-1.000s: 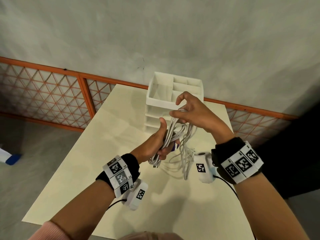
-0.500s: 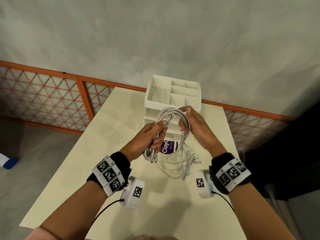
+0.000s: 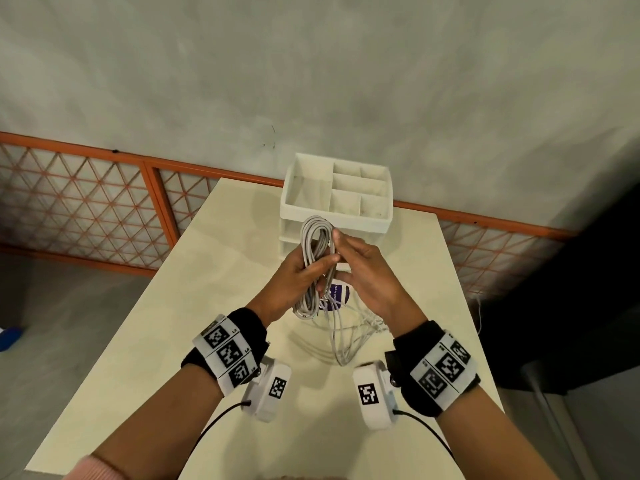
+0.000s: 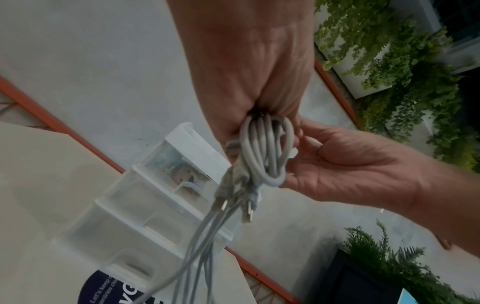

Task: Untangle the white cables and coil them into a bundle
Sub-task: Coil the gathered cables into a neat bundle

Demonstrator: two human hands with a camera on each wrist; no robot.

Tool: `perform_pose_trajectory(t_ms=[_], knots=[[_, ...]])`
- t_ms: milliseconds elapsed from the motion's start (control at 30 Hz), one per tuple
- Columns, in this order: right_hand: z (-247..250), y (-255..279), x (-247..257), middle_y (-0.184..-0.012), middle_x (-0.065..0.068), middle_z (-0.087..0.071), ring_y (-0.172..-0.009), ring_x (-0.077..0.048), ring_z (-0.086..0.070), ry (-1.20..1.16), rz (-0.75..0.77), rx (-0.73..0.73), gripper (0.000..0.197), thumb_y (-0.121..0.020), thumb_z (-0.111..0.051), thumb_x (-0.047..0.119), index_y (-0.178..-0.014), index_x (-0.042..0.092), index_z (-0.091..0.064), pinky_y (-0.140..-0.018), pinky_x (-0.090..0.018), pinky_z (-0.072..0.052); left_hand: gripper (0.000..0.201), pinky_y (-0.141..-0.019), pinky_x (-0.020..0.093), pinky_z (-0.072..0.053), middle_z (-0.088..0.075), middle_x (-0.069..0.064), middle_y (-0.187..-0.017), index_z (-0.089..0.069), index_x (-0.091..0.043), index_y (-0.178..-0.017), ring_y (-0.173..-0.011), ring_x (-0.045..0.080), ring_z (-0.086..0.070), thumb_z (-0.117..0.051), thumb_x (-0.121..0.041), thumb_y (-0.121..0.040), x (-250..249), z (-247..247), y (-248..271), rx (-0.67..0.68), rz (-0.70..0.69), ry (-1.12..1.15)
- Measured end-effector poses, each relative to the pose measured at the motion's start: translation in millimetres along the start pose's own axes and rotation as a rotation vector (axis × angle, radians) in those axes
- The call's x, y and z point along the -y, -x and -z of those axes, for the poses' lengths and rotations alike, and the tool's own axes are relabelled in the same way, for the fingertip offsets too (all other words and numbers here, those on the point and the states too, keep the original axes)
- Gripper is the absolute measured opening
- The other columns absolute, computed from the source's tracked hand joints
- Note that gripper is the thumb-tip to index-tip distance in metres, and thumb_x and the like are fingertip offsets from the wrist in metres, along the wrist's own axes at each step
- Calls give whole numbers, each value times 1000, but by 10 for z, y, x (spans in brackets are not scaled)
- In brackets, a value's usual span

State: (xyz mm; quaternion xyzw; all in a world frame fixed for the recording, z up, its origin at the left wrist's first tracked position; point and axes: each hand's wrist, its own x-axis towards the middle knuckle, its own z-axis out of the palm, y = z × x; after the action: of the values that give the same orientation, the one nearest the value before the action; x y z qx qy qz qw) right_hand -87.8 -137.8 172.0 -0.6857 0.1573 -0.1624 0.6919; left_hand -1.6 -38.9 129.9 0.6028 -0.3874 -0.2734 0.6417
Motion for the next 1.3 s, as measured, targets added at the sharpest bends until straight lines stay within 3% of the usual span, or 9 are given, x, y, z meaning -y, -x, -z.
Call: perform_pose_trajectory(t_ms=[100,200,333,533,733,933,1066,1200,1300], knots=[[17,-50,-27,-110,-26,-67,-94,-62,-56,32,-27,4,34,-98,-44,30,-119,10,-63,-80,-60,-51,27,-52,27,-48,-53,13,-55,-56,-3,-76,-51,24,-53,-51,-22,-95,27,-16,-5,7,44,-30],[1,-81,-110,-106,-14,-69,-84,-38,-66,70,-70,57,45,-98,-30,45,-140,32,-39,-82,-44,-55,31,-55,31,-49,-50,9,-52,-61,-1,-77,-53,27,-52,-49,-23,-96,-4,-6,-15,-1,48,17],[-14,-14,-365,-82,-2,-64,-73,-15,-63,223,-150,126,60,-93,-1,59,-115,42,-54,-72,-30,-52,31,-55,33,-46,-42,4,-49,-64,-5,-82,-50,24,-49,-51,-30,-95,-63,83,-64,-63,56,134],[288,-52,-450,-73,6,-63,-62,-1,-56,570,-74,228,24,-90,-58,40,-99,18,-53,-64,-24,-43,38,-48,25,-41,-56,-6,-43,-64,7,-89,-40,11,-47,-50,-28,-95,80,238,-62,-295,53,-4],[-6,44,-279,-68,8,-64,-57,-12,-52,431,95,187,28,-95,-54,23,-122,18,-59,-50,-13,-39,42,-51,24,-43,-56,7,-60,-56,9,-84,-47,11,-51,-45,-30,-97,208,140,-151,-729,-8,-8],[-63,186,-468,-70,-3,-57,-45,-4,-41,604,-34,484,47,-101,-30,39,-142,54,-12,-55,-14,-38,31,-45,22,-43,-49,2,-58,-52,-7,-76,-44,12,-46,-48,-31,-95,110,113,-176,-672,107,377],[-34,220,-529,-91,-6,-61,-57,11,-51,730,-53,594,55,-102,-30,34,-142,51,3,-64,-8,-38,29,-47,22,-42,-42,-8,-49,-50,-18,-67,-42,7,-39,-51,-29,-93,63,89,-156,-627,210,580],[260,288,-545,-83,-2,-60,-58,-13,-46,515,-67,598,55,-98,-48,24,-143,43,-25,-59,-17,-43,30,-44,19,-40,-38,-10,-44,-45,-19,-63,-37,6,-37,-51,-26,-92,50,379,-157,-705,210,759],[421,264,-426,-60,11,-52,-52,-4,-40,416,-66,386,38,-94,-54,11,-132,15,-55,-54,-11,-32,29,-43,19,-40,-36,-10,-43,-46,-19,-64,-37,6,-34,-51,-26,-92,37,482,-125,-625,206,758]])
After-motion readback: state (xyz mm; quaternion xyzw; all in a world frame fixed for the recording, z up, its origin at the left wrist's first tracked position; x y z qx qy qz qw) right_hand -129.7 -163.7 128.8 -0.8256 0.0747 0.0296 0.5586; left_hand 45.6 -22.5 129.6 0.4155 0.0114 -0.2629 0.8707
